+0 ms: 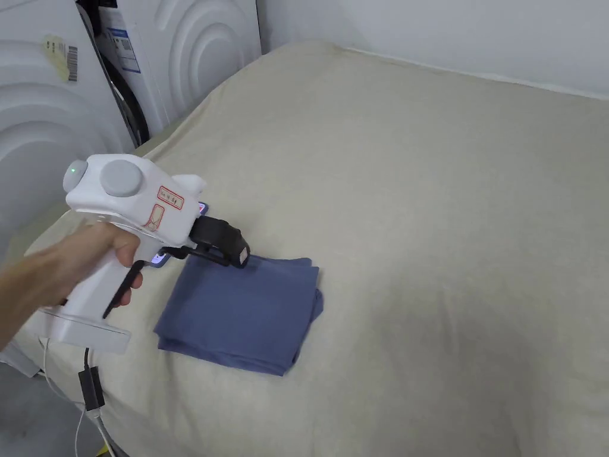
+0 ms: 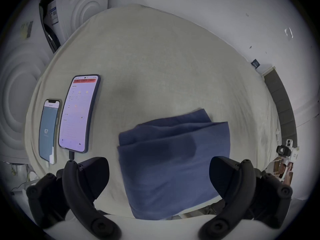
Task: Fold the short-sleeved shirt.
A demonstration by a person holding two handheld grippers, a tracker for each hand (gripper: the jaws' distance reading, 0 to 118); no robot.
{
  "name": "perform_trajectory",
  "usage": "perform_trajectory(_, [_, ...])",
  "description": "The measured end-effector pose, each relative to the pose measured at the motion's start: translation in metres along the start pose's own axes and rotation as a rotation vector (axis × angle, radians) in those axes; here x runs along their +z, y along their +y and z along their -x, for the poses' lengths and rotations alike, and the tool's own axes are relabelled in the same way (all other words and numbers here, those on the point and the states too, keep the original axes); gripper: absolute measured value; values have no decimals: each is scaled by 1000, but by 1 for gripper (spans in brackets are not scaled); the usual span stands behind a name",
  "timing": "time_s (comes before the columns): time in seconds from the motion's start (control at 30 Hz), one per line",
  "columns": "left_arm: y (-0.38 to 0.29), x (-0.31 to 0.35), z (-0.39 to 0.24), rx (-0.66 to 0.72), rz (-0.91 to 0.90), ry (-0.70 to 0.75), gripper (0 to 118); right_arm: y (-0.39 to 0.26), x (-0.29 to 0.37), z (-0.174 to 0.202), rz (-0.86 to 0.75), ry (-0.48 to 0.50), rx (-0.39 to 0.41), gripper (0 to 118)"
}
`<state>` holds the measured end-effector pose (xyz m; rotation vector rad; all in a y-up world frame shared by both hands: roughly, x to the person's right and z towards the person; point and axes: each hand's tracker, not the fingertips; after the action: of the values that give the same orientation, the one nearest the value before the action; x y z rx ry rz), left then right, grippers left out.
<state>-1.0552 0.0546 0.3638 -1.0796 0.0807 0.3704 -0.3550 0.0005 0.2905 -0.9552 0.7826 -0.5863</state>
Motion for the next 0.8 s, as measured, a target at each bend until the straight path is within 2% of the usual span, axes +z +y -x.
perform_trajectory(0.03, [-2, 4, -12, 38, -52, -36, 0, 3, 5, 4, -20, -57, 33, 1])
perform_trajectory(0.07, [-5, 7, -35, 41, -77, -67, 0, 6, 12, 9, -51, -123, 74, 1])
perform_trajectory(0.1, [-3, 3, -62, -9, -170, -33, 0, 10, 19, 13, -75, -200, 125, 1])
perform_trajectory(0.13, [-4, -3, -89, -52, -187, -25, 0, 14, 25, 17, -105, -254, 167, 1])
perform_trajectory(0.2, [-8, -5, -129, -53, -181, -130, 0, 25, 39, 30, -182, -352, 236, 1])
perform_trajectory(0.27, [-21, -7, -182, -174, -247, -149, 0, 39, 51, 44, -254, -492, 315, 1])
perform_trajectory(0.3, [-23, -8, -209, -183, -278, -186, 0, 46, 56, 54, -284, -555, 370, 1])
perform_trajectory(0.33, [-28, 0, -239, -181, -317, -173, 0, 52, 61, 62, -314, -590, 421, 1])
perform_trajectory(0.4, [-35, 12, -294, -254, -406, -183, 0, 64, 71, 83, -385, -683, 471, 1])
perform_trajectory(0.47, [-22, 19, -342, -245, -463, -184, 0, 77, 82, 99, -474, -715, 486, 1])
perform_trajectory(0.53, [-17, 40, -381, -238, -574, -203, 0, 91, 94, 114, -568, -709, 467, 1])
perform_trajectory(0.6, [-13, 61, -419, -302, -625, -193, 0, 105, 107, 132, -636, -735, 512, 1])
perform_trajectory(0.67, [-8, 82, -442, -287, -734, -162, 0, 123, 121, 141, -690, -771, 566, 1])
perform_trajectory(0.8, [8, 117, -480, -379, -822, -117, 0, 139, 140, 159, -743, -756, 548, 1])
